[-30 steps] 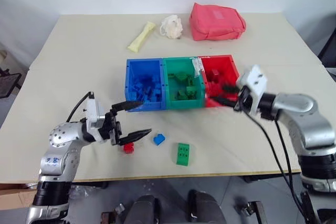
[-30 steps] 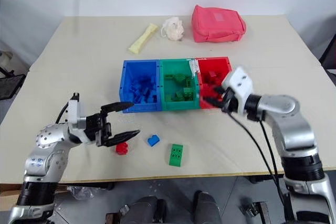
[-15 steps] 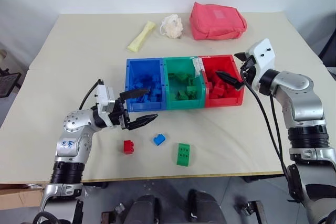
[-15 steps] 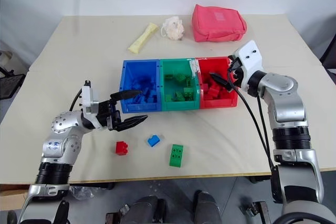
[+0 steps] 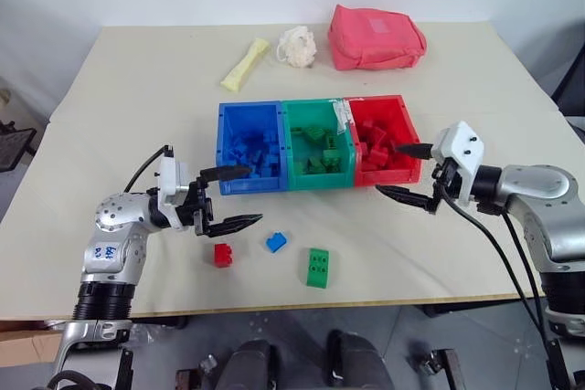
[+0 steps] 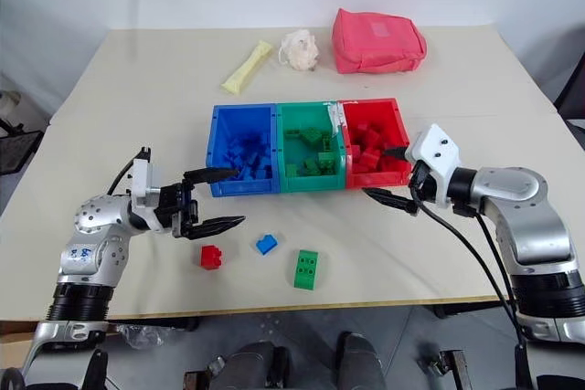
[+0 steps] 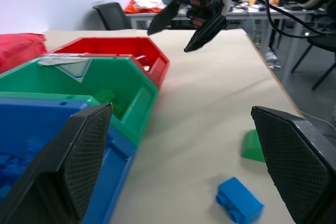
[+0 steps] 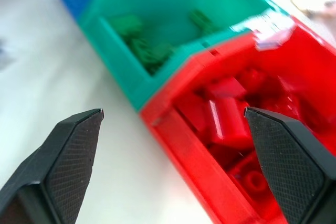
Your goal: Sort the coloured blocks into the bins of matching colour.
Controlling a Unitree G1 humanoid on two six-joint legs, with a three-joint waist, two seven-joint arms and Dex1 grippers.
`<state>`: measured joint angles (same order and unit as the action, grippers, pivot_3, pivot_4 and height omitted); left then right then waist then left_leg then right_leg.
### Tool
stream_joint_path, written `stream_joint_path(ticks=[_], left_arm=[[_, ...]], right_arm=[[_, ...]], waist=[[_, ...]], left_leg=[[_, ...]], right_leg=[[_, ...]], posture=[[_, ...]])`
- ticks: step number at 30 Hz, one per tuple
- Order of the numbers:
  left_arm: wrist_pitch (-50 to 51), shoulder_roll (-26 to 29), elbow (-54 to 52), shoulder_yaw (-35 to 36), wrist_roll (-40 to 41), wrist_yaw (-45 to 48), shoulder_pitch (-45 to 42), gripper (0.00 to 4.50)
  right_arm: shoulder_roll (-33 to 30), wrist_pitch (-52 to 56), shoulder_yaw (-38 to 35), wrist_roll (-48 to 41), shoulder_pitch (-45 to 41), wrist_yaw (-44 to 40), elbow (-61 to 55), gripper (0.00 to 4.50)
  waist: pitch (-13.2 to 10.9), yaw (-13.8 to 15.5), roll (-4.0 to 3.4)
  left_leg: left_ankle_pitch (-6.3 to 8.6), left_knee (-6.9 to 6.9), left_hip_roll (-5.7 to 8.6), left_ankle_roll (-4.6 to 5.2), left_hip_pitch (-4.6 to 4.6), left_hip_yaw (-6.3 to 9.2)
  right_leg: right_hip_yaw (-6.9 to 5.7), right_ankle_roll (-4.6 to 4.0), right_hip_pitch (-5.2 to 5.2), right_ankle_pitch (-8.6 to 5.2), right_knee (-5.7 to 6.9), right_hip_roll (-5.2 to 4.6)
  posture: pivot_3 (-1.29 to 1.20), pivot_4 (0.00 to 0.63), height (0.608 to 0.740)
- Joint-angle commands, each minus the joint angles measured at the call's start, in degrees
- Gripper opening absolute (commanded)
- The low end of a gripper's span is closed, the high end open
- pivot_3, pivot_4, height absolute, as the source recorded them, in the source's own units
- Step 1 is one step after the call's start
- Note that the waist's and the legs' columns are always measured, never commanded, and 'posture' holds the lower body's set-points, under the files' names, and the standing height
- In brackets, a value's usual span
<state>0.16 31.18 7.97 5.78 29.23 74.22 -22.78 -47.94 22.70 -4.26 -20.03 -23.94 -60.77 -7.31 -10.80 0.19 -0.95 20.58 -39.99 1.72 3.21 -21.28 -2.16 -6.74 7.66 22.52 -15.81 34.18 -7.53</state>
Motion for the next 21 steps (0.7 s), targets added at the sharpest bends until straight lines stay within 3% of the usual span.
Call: stream_joint_path(ticks=[1,8,21], left_arm=[[-2.4,4.6,2.2,2.4,0.4,5.6,3.2,4.50],[-4.9,8.7,4.4,2.9,-0.4,10.9,7.5,4.50],[-4.2,8.1,1.5,4.4,1.5,9.6,10.2,4.50]], right_arm=[[-7.0,-0.9,-3.3,-1.3,7.5,-6.9,-4.2,4.49],[-13.2,-4.2,-5.8,-0.8,16.2,-11.4,-4.3,4.49],[-13.3,-1.7,-5.1,-2.2,15.6,-11.4,-7.4,4.49]], waist=[[0.0,0.3,0.00],[0.0,0.9,0.01],[0.0,1.1,0.00]], left_leg=[[0.01,0.03,0.00,-0.01,0.00,0.05],[0.02,-0.06,0.03,0.07,-0.01,-0.05],[0.05,0.00,0.00,0.01,0.02,0.03]], right_leg=[[-0.02,0.00,0.00,0.00,-0.01,0.00],[0.01,0.03,-0.11,0.02,-0.21,-0.08],[0.43,0.02,-0.05,0.02,-0.17,-0.15]], posture=[[0.00,0.150,0.740],[0.00,0.150,0.740],[0.00,0.150,0.740]])
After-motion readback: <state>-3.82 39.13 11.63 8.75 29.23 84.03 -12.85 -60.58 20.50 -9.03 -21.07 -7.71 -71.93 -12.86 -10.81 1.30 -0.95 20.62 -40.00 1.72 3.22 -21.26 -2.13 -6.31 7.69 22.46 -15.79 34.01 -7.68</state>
